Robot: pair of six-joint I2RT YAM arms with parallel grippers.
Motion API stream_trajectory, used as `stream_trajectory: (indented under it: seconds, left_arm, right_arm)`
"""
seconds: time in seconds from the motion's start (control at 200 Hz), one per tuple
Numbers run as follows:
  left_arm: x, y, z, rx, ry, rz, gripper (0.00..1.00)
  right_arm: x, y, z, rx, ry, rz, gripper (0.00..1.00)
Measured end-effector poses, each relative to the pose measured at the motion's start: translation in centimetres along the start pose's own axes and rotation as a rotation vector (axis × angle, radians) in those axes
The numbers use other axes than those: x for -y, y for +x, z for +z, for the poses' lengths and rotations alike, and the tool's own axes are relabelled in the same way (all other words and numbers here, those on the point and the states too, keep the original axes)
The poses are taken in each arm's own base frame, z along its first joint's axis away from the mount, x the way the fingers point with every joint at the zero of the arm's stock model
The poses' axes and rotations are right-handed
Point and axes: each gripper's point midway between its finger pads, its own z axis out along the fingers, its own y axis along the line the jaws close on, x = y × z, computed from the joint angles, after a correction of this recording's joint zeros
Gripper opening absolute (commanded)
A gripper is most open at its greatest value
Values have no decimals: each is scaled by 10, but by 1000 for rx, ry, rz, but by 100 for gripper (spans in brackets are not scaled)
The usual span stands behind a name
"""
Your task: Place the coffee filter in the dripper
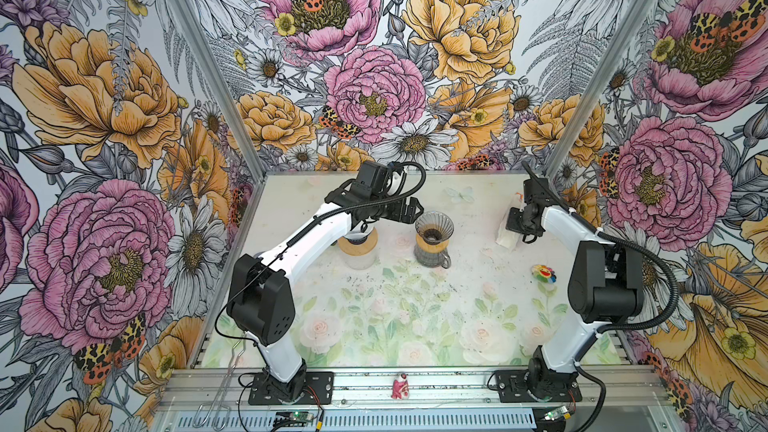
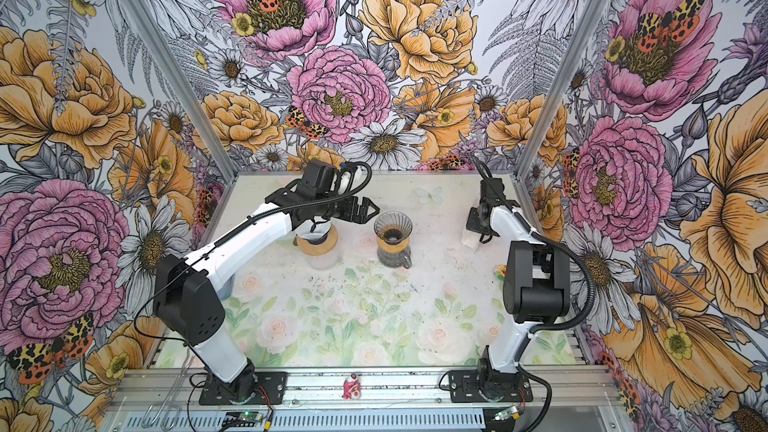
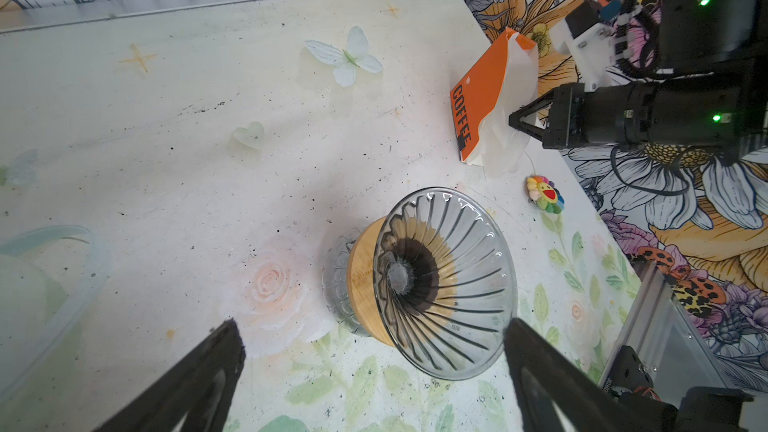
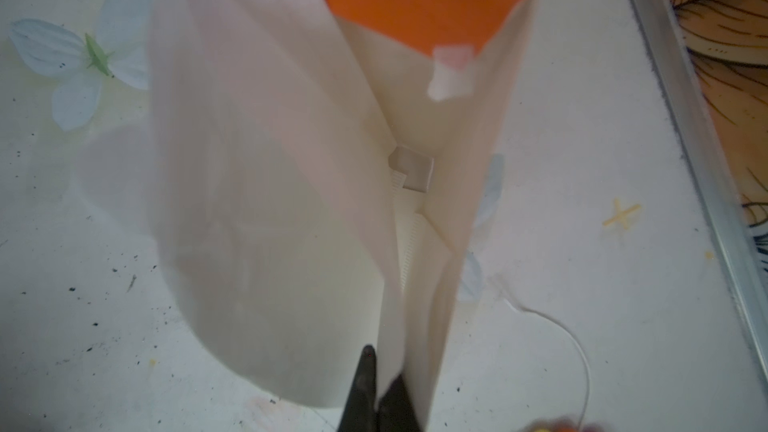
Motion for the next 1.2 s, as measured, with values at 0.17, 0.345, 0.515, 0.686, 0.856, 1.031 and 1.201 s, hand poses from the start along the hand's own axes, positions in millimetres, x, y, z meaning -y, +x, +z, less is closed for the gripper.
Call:
stream_trajectory:
  seconds: [0.17, 0.345, 0.515, 0.686, 0.856, 1.031, 1.201]
  left_arm:
    - [-1, 0, 3, -5, 2, -1, 99]
    - [-1, 1, 4, -8, 4, -2, 99]
    - [0, 1, 4, -8, 4, -2, 99]
    - [0, 1, 4, -8, 4, -2, 99]
    - [0, 1, 4, -8, 4, -2, 99]
    - [0, 1, 4, -8, 5, -2, 99]
    - [0, 1, 4, -8, 4, -2, 99]
  right_arm:
    - [-4, 1, 1, -9, -23, -10, 0]
    - [-16, 5, 0, -24, -67, -19, 0]
    - [-26, 8, -1, -35, -110, -18, 0]
    - [-31, 11, -2, -51, -143, -3, 1]
    - [-34, 10, -10, -47, -162, 0, 9]
    - [-34, 11, -12, -52, -161, 6, 18]
    - [-33, 13, -12, -58, -159, 8, 21]
